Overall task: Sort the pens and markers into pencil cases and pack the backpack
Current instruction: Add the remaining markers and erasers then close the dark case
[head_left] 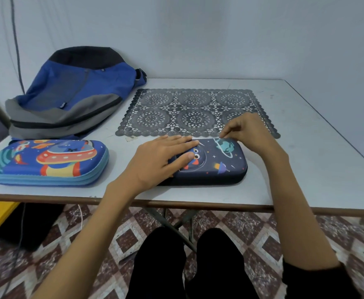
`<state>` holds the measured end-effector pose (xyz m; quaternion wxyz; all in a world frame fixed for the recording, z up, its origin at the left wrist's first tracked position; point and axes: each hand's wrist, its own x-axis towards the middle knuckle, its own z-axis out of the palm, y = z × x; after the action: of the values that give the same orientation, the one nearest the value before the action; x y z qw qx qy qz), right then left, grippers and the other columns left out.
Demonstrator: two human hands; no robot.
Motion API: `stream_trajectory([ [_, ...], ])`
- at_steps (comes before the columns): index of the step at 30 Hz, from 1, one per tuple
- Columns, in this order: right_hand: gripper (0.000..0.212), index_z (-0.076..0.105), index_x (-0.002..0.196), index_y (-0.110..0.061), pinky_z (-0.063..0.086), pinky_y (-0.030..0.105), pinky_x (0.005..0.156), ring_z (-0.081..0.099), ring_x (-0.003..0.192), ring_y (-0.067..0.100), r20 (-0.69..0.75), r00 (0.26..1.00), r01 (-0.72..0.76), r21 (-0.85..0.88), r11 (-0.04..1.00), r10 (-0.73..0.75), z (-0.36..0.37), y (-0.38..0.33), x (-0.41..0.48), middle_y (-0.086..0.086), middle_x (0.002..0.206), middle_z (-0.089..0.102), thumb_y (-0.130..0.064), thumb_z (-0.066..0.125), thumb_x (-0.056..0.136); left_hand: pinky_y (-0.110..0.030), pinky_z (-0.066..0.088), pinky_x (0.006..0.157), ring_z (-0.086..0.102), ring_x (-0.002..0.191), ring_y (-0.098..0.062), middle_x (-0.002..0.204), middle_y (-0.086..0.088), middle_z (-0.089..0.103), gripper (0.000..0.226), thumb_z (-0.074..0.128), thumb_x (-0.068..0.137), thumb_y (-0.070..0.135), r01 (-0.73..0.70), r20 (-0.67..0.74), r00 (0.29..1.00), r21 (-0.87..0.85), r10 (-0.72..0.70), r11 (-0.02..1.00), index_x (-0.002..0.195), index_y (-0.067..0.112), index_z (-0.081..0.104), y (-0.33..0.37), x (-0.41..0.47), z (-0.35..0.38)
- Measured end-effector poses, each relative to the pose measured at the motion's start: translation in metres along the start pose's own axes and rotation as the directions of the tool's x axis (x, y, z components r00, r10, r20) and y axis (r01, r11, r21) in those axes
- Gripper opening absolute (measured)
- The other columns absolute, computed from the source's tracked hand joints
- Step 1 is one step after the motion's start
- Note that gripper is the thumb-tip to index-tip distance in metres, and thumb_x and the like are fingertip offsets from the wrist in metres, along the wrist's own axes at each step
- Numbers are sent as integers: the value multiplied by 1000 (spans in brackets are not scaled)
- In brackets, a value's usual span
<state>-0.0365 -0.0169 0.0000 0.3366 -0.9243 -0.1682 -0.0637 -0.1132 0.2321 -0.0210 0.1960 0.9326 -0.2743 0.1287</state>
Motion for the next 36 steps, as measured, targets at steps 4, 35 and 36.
stream_trajectory([
  [4, 18, 74, 96, -17, 58, 32, 77, 68, 93, 22, -104, 976, -157, 262, 952, 189, 3, 1, -28, -2, 91, 72, -4, 68, 85, -26, 44, 95, 46, 127, 0, 138, 22, 53, 56, 30, 89, 67, 52, 28, 998, -71, -50, 996, 133, 42, 55, 0, 3, -6],
  [35, 48, 40, 144, -21, 47, 3, 64, 56, 80, -23, 0, 925, -173, 890, 421, 381, 64, -43, -78, -32, 105, 56, -22, 52, 98, -17, 39, 105, 52, 112, 15, 128, 23, 57, 29, 37, 99, 46, 357, 145, 824, -883, -547, 304, 120, 35, 53, 31, -21, 14],
  [36, 37, 50, 135, -25, 46, 3, 63, 57, 78, -23, 11, 929, -175, 893, 414, 369, 64, -45, -83, -33, 100, 61, -21, 51, 99, -14, 42, 98, 56, 109, 14, 126, 21, 61, 29, 33, 102, 41, 325, 159, 829, -917, -536, 231, 120, 34, 55, 39, -18, 17],
])
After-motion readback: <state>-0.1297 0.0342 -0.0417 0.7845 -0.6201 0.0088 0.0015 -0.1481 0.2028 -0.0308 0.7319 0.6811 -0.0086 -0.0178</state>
